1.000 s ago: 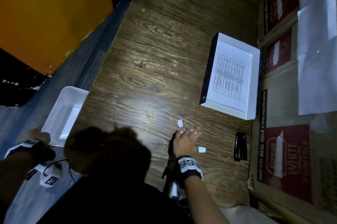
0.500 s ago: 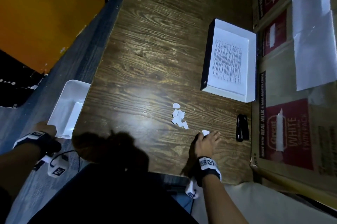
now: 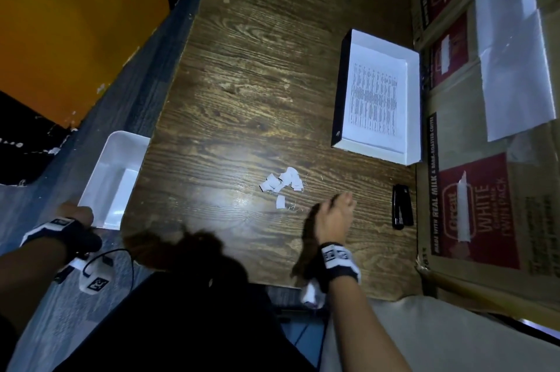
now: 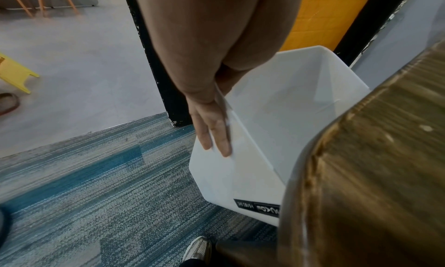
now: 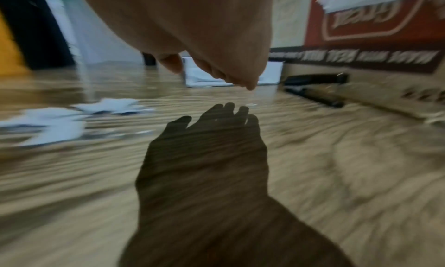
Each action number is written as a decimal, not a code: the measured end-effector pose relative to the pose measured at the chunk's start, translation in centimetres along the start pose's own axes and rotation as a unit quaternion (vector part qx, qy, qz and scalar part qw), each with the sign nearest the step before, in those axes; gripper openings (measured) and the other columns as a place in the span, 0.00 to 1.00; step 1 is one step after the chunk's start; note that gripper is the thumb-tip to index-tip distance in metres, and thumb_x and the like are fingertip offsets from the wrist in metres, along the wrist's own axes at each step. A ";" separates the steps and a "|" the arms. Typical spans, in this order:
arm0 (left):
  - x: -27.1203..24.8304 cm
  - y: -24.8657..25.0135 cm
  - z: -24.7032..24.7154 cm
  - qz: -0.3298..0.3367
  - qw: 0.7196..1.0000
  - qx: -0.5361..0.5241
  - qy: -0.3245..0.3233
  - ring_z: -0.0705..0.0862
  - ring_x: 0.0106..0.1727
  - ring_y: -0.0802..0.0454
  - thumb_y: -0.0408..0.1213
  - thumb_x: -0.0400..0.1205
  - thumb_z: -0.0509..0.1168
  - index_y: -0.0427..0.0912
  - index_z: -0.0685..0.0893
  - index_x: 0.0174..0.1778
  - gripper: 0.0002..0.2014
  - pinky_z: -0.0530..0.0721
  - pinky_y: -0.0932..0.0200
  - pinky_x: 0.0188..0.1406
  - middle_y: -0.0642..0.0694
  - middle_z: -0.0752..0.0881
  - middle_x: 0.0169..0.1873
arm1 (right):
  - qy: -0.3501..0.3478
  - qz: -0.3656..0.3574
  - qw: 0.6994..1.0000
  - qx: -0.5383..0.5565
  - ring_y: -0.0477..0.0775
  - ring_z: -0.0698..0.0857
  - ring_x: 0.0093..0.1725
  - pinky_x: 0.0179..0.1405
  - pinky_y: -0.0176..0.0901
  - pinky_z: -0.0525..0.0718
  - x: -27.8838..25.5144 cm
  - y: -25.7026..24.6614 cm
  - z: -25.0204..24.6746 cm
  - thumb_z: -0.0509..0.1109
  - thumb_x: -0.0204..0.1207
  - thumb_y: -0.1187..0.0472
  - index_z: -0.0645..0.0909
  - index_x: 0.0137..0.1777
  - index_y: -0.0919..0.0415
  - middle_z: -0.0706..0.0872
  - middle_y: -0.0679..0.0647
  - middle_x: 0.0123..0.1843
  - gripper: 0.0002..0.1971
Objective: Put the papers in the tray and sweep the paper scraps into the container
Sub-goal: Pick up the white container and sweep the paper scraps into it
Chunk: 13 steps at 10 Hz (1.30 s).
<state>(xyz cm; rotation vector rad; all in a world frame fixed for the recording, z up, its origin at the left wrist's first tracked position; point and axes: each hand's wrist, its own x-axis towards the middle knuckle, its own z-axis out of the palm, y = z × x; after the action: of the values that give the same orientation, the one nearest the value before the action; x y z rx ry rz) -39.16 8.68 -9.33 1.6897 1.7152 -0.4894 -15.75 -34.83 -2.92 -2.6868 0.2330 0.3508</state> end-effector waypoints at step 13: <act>2.7 0.1 -0.1 0.055 0.998 -0.013 -0.009 0.83 0.58 0.26 0.21 0.75 0.57 0.33 0.79 0.68 0.24 0.84 0.36 0.59 0.25 0.83 0.62 | -0.120 -0.254 0.959 0.036 0.64 0.69 0.76 0.77 0.54 0.68 -4.3 -10.6 6.3 0.56 0.78 0.66 0.72 0.71 0.68 0.73 0.64 0.75 0.21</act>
<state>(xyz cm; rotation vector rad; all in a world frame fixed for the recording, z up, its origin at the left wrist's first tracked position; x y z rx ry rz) -38.88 10.74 -11.03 1.7454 1.5999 -0.4278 -18.88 -22.17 -3.17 -2.4834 -0.4972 0.4845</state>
